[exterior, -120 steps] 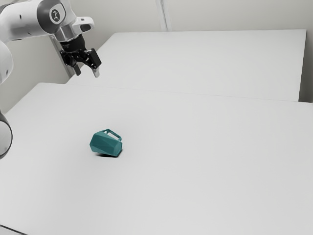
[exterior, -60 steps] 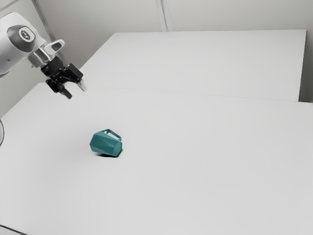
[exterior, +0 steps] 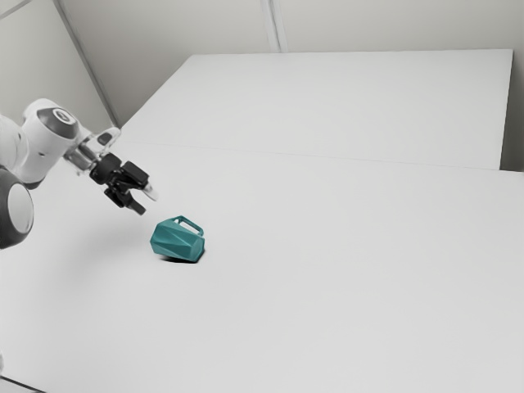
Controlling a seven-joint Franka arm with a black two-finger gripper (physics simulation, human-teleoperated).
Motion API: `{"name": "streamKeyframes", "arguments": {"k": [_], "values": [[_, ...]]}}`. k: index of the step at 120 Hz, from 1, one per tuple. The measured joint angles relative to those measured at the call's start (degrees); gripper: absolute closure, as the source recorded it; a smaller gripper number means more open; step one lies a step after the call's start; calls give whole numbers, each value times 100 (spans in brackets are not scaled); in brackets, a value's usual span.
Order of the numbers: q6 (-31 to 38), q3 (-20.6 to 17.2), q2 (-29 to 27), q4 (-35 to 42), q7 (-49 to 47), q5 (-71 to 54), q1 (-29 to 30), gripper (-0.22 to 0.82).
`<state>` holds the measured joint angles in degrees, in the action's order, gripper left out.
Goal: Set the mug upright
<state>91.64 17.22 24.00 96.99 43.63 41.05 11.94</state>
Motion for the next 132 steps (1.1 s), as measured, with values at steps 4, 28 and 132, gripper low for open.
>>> {"name": "streamKeyframes", "arguments": {"k": [4, 28, 132], "values": [[-1, -4, 42, 66, 105, 48, 12, 0], [-4, -30, 98, 454, 627, 333, 27, 0], [-157, -104, -90, 808, 1592, 1101, -50, 74]]}}
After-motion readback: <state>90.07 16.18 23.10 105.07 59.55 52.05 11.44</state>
